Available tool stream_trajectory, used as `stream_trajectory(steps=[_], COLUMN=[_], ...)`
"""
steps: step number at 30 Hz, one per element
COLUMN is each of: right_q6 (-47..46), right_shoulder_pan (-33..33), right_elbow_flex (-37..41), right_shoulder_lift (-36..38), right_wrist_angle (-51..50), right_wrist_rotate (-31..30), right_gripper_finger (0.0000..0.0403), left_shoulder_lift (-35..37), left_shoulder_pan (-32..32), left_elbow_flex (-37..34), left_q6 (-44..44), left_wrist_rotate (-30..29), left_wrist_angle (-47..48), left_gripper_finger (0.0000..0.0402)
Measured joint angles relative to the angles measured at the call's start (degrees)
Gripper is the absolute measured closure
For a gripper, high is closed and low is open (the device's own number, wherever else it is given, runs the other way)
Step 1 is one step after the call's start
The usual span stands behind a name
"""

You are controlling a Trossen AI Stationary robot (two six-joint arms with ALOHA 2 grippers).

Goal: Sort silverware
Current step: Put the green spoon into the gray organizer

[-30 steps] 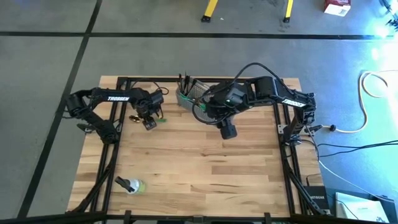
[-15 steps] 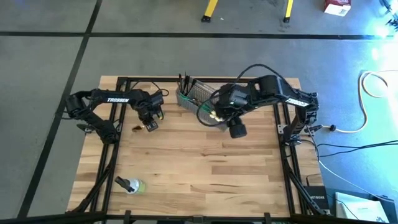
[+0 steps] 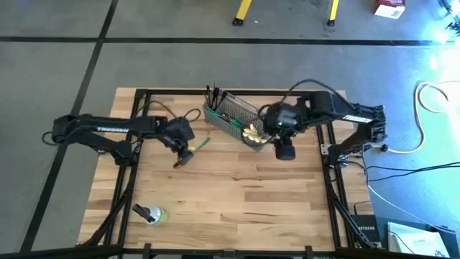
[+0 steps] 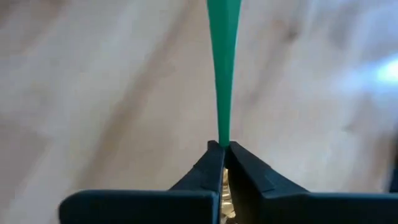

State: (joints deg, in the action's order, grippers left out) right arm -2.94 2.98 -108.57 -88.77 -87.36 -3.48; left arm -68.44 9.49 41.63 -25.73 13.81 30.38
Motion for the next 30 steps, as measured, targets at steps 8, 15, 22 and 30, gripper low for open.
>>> stream_trajectory(steps=[8,15,22,30], right_q6=[-7.3,4.4,31.0,37.2], right_shoulder_pan=[2.8,8.8,9.4,8.6], right_elbow_flex=[53.2,77.7,68.0,54.6], right_shoulder_lift=[22.0,20.8,14.5,7.0], right_wrist_angle=[64.2,117.0,104.3,88.6], right_wrist_rotate=[15.9,14.5,4.7,5.7], right_gripper_finger=[0.0215,0.0215,0.0236,0.0257], left_shoulder_lift=[0.3,0.2,-3.9,-8.2], left_shoulder_pan=[-16.7,-23.3,-22.4,-20.1], left_elbow_flex=[0.1,0.1,0.1,0.1], left_q6=[-3.6,-4.2,-5.5,-4.3], left_wrist_rotate=[-7.0,-0.1,7.7,13.3], left_wrist_angle=[-7.6,-24.6,-29.6,-30.6], left_gripper_finger=[0.0402,0.0402,0.0401,0.0401])
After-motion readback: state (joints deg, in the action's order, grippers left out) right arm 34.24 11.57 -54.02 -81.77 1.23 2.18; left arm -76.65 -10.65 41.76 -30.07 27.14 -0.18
